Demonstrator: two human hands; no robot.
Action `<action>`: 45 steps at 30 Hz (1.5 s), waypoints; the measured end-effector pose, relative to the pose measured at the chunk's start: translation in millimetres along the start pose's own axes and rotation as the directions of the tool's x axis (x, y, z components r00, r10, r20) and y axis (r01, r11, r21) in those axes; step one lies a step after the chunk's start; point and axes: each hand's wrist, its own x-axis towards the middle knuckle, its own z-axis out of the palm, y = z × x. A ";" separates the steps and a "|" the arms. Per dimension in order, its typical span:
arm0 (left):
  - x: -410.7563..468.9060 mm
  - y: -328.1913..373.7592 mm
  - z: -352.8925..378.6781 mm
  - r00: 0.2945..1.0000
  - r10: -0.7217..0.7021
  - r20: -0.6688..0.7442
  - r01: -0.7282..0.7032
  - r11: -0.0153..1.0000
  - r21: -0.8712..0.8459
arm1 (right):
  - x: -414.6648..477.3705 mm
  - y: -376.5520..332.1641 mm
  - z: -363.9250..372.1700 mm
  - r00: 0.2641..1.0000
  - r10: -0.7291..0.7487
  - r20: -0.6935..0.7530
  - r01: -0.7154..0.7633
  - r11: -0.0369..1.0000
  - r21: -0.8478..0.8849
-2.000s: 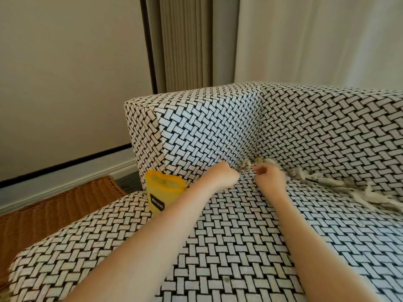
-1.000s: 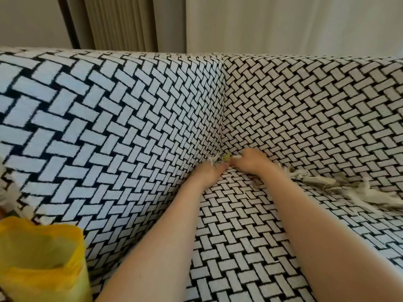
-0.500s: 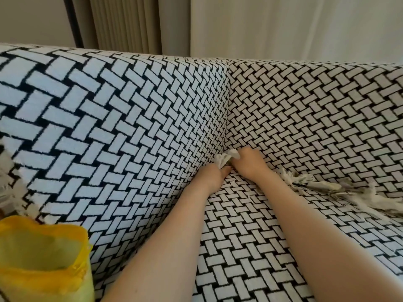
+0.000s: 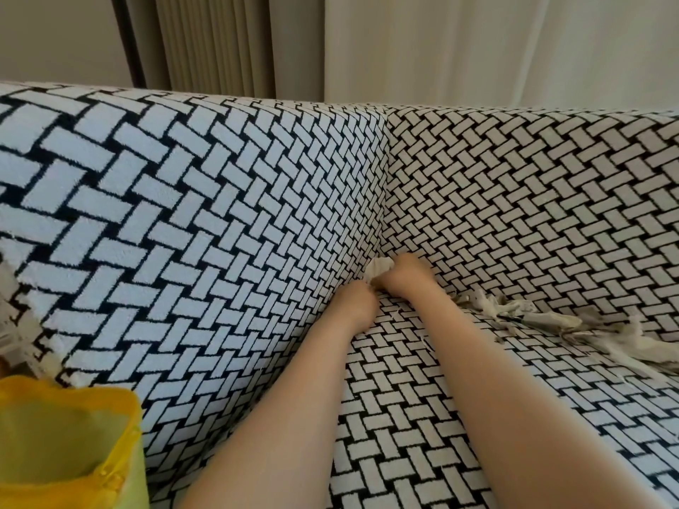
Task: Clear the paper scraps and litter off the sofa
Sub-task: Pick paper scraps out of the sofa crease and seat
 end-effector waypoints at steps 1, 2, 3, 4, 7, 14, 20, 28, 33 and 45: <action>0.2 -0.6 -0.3 1.000 0.003 -0.008 -0.003 1.000 -0.016 | -0.7 -0.1 0.7 0.999 0.007 -0.040 -0.006 1.000 0.014; 0.2 -0.8 -0.3 1.000 0.006 -0.013 -0.006 1.000 -0.029 | -1.2 0.8 1.5 0.996 0.002 -0.095 -0.001 1.000 0.020; 0.6 -0.7 -0.2 1.000 0.008 -0.012 -0.008 0.999 -0.036 | -1.1 1.3 2.0 0.989 -0.013 -0.149 0.016 1.000 0.018; 1.0 -0.8 0.1 1.000 0.012 -0.008 -0.012 0.999 -0.038 | -0.4 2.1 2.5 0.981 -0.035 -0.188 0.037 0.999 0.007; 2.2 -1.4 0.5 1.000 0.000 -0.011 -0.001 1.000 -0.027 | -1.8 4.6 0.4 0.972 -0.076 -0.222 0.076 0.997 -0.007; -7.0 23.4 5.8 0.949 0.151 -0.276 -0.187 0.976 -0.112 | -2.5 6.3 -11.5 0.940 -0.177 -0.291 0.192 0.981 0.024; -1.3 28.0 0.4 0.986 -0.141 -0.092 0.017 0.628 -0.778 | -13.4 8.8 -35.8 0.949 -0.052 -0.312 0.191 0.880 0.436; -14.4 41.2 -10.4 0.972 -0.063 0.226 0.220 -0.097 -0.971 | -27.2 2.7 -45.9 0.949 -0.290 0.127 0.178 0.819 0.545; -9.7 35.9 -10.3 0.971 -0.035 0.238 0.228 -0.181 -0.957 | -27.0 -11.6 -28.1 0.895 -0.430 0.122 0.446 0.850 -0.279; -5.1 34.5 -10.8 0.940 -0.244 0.237 0.209 -0.136 -0.968 | -16.5 17.7 -69.6 0.929 -0.361 0.082 0.311 0.881 0.358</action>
